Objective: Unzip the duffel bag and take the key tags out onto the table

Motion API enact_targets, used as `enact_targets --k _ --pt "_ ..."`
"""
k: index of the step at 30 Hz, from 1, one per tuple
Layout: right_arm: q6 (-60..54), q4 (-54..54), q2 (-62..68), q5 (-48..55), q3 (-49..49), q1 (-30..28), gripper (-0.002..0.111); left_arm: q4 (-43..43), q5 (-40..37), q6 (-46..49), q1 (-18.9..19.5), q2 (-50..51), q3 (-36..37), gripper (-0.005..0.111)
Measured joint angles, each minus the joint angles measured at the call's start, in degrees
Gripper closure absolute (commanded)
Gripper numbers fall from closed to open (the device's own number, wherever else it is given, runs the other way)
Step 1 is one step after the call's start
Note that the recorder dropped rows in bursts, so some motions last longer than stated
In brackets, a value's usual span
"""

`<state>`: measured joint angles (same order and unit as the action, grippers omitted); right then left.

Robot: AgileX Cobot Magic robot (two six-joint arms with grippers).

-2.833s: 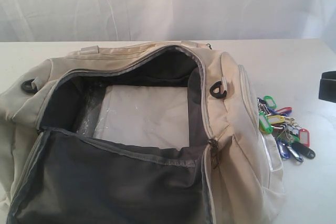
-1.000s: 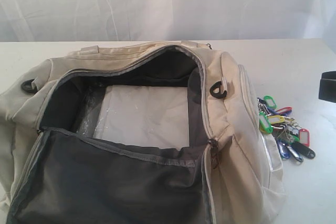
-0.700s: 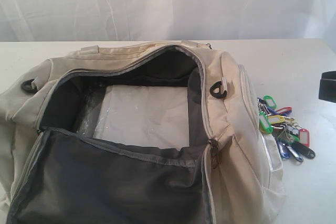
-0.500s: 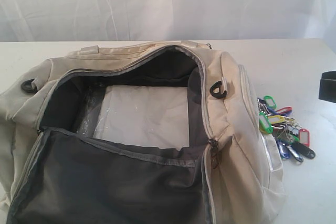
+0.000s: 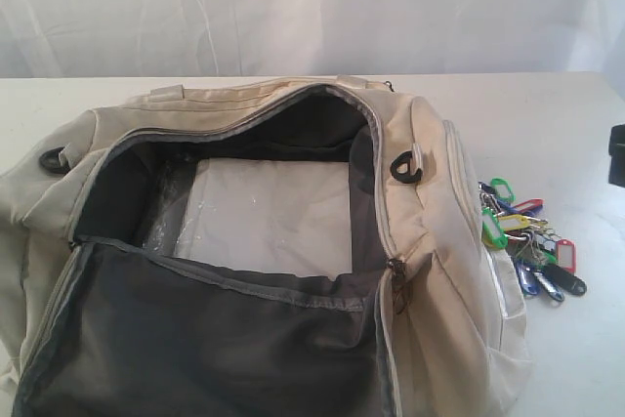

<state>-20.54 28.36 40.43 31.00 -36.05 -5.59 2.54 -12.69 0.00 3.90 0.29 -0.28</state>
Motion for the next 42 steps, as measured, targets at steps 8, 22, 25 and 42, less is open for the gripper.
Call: enact_targets --k 8,22,25,42 --pt "0.0 0.0 -19.4 0.0 0.0 0.0 0.108 0.0 0.4 0.0 0.0 0.0 0.0 0.107" --pt "0.0 -17.0 -32.3 -0.9 14.2 0.0 0.108 0.1 0.4 0.0 0.0 0.0 0.0 0.107" --pt "0.0 -19.1 -34.5 -0.9 19.7 0.0 0.108 0.1 0.4 0.0 0.0 0.0 0.0 0.107" --pt "-0.1 -20.2 -40.1 -12.8 35.8 0.0 0.108 0.1 0.5 0.0 0.0 0.0 0.0 0.107"
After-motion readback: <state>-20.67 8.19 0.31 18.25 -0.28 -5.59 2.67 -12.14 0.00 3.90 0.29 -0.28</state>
